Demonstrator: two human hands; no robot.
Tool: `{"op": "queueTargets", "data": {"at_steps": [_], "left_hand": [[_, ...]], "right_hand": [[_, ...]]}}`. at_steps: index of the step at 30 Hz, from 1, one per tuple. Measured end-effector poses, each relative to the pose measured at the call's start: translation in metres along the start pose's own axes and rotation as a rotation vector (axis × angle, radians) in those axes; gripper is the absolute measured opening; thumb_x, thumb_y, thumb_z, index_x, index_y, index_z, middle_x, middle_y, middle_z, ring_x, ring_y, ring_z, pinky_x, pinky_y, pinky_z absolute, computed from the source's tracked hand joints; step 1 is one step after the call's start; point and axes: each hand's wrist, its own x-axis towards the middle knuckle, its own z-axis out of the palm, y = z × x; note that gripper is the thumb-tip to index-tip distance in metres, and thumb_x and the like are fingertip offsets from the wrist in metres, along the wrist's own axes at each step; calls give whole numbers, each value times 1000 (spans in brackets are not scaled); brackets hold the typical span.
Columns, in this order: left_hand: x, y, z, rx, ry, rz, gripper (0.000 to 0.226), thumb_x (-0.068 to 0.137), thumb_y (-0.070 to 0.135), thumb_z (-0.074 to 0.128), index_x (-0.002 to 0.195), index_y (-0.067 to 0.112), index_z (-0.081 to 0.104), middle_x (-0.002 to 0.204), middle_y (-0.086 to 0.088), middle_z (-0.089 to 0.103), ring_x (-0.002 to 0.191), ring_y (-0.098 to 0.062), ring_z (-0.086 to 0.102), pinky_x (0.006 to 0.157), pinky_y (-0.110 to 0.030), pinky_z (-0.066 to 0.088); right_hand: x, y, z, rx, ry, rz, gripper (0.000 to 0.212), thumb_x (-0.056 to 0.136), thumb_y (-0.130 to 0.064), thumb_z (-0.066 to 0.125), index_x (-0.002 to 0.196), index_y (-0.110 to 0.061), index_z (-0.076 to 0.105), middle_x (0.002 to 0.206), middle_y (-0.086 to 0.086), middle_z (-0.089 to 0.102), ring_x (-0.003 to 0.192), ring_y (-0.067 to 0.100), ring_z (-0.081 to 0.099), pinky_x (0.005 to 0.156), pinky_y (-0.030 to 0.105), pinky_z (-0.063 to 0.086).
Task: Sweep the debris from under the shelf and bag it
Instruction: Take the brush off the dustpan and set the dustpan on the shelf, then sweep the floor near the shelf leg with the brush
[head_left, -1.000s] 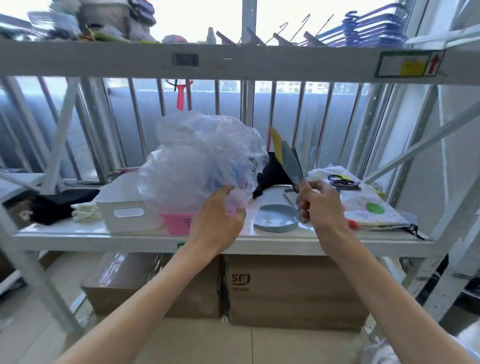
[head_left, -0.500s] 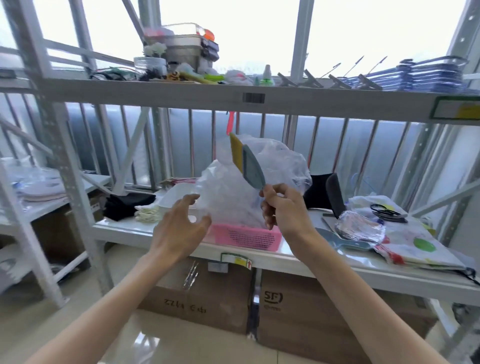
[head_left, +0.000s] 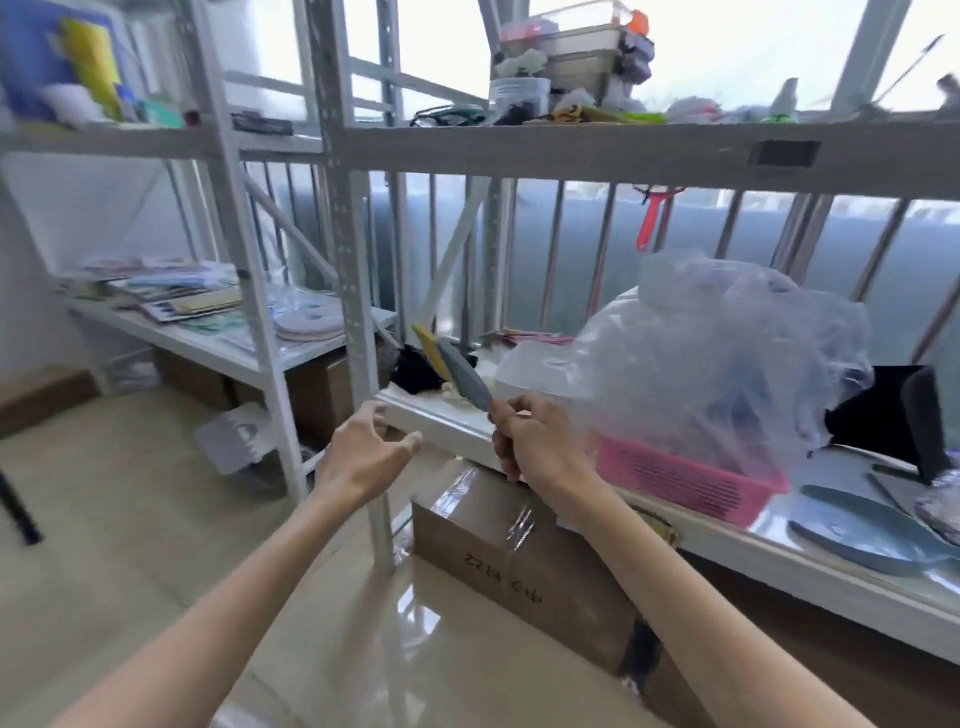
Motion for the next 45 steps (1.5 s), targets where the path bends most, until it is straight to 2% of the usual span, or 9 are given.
{"op": "queueTargets", "data": {"at_steps": [10, 13, 17, 22, 28, 36, 40, 42, 45], "left_hand": [[52, -125, 10, 101, -29, -270, 64, 74, 39, 69, 133, 21, 51, 128, -2, 59, 115, -24, 56, 93, -36, 47], [83, -167, 31, 155, -38, -332, 62, 75, 34, 66, 133, 22, 49, 128, -3, 58, 115, -26, 55, 90, -34, 45], [135, -205, 64, 25, -31, -348, 55, 82, 33, 67, 131, 16, 49, 119, -6, 59, 95, -20, 58, 76, -31, 48], [175, -245, 117, -84, -116, -172, 97, 73, 33, 81, 151, 17, 26, 148, -8, 41, 134, -27, 41, 108, -48, 40], [209, -273, 165, -204, -23, -94, 121, 65, 34, 89, 153, 21, 9, 158, -5, 23, 144, -24, 23, 117, -45, 25], [229, -285, 217, -340, 98, -15, 91, 64, 32, 90, 133, 10, 35, 126, -3, 50, 106, -12, 48, 87, -23, 43], [234, -289, 229, -358, 236, -43, 62, 69, 27, 81, 118, 11, 47, 99, 0, 54, 91, -20, 53, 76, -36, 54], [234, -292, 233, -342, 260, -49, 48, 70, 24, 77, 108, 11, 49, 89, 0, 54, 84, -23, 54, 66, -35, 54], [231, -296, 239, -308, 285, -29, 39, 72, 23, 74, 97, 15, 44, 82, 2, 50, 75, -21, 49, 52, -19, 39]], "right_hand": [[72, 102, 100, -135, -127, 196, 27, 96, -34, 49, 83, -12, 55, 65, 4, 59, 57, 19, 52, 63, 36, 43], [92, 157, 127, -235, -136, 274, 27, 96, -32, 49, 81, -10, 54, 67, 6, 59, 57, 21, 54, 56, 26, 46], [115, 237, 158, -317, -136, 416, 24, 94, -34, 46, 89, -11, 51, 89, 16, 62, 67, 25, 56, 54, 28, 41], [138, 333, 188, -478, -147, 491, 30, 90, -37, 44, 79, -10, 53, 99, 23, 66, 88, 37, 65, 77, 47, 54], [158, 380, 223, -566, -92, 524, 30, 97, -34, 39, 95, -8, 53, 108, 19, 62, 95, 37, 63, 80, 40, 52], [168, 402, 250, -691, -48, 504, 31, 103, -23, 33, 110, -3, 56, 117, 17, 60, 110, 36, 55, 76, 33, 36], [174, 406, 251, -746, -65, 443, 25, 101, -21, 35, 93, -8, 54, 108, 15, 59, 104, 37, 55, 77, 36, 39], [179, 407, 251, -769, -72, 438, 24, 101, -20, 34, 82, -13, 47, 101, 13, 58, 100, 36, 55, 77, 37, 40], [185, 412, 253, -780, -71, 421, 29, 103, -26, 32, 99, -9, 54, 107, 12, 59, 102, 33, 56, 80, 37, 41]]}}
